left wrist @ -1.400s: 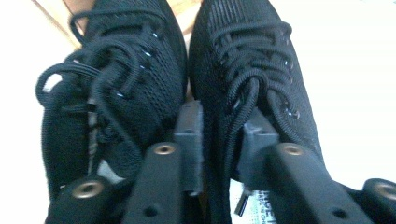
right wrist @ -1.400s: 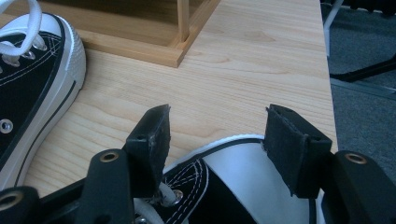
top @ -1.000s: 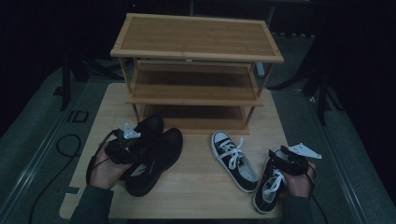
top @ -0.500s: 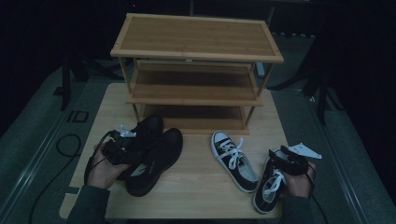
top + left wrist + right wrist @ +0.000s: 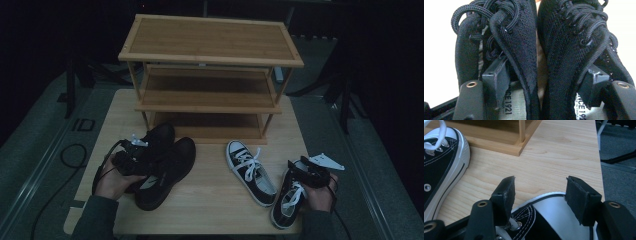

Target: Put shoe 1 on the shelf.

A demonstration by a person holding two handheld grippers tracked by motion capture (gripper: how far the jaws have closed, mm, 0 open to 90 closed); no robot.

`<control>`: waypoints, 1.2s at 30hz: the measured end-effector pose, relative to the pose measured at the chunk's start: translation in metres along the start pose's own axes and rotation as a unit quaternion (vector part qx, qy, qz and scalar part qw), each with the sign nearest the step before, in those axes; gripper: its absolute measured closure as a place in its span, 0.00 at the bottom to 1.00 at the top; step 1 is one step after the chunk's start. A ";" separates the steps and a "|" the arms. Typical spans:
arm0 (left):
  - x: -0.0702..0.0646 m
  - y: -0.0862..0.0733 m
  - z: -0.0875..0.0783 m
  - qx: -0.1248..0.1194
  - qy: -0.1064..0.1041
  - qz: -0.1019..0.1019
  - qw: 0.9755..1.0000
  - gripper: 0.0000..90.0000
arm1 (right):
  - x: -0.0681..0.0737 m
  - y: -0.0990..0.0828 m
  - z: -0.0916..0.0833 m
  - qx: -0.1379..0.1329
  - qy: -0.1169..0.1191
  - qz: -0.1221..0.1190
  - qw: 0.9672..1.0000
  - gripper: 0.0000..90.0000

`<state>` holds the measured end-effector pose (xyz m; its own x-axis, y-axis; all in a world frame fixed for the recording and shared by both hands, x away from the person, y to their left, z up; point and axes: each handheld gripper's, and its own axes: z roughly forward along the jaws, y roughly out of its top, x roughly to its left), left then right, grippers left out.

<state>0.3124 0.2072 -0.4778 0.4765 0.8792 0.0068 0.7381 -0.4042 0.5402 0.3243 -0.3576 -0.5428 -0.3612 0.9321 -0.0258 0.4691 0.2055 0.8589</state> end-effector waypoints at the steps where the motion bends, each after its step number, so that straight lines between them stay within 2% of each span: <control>1: 0.000 0.000 0.000 0.000 0.000 0.000 1.000 0.39 | 0.000 0.000 0.000 0.000 0.000 0.000 1.000 0.45; 19: 0.001 0.007 0.010 0.045 -0.002 0.019 0.999 0.53 | 0.000 0.000 0.000 0.001 0.001 0.001 1.000 0.45; 27: 0.000 0.009 0.011 0.054 -0.006 0.034 0.998 0.69 | 0.000 0.000 0.000 0.001 0.001 0.001 1.000 0.45; 32: 0.001 0.010 0.011 0.057 -0.004 0.034 0.998 0.85 | 0.000 0.000 0.000 0.001 0.001 0.000 1.000 0.45; 36: 0.000 0.009 0.010 0.053 -0.003 0.035 0.998 0.90 | 0.000 0.000 0.000 0.001 0.001 0.001 1.000 0.45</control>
<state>0.3238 0.2008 -0.4815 0.5318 0.8461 0.0361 0.7490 -0.4898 0.4463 0.3244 -0.3576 -0.5428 -0.3618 0.9319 -0.0240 0.4705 0.2048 0.8583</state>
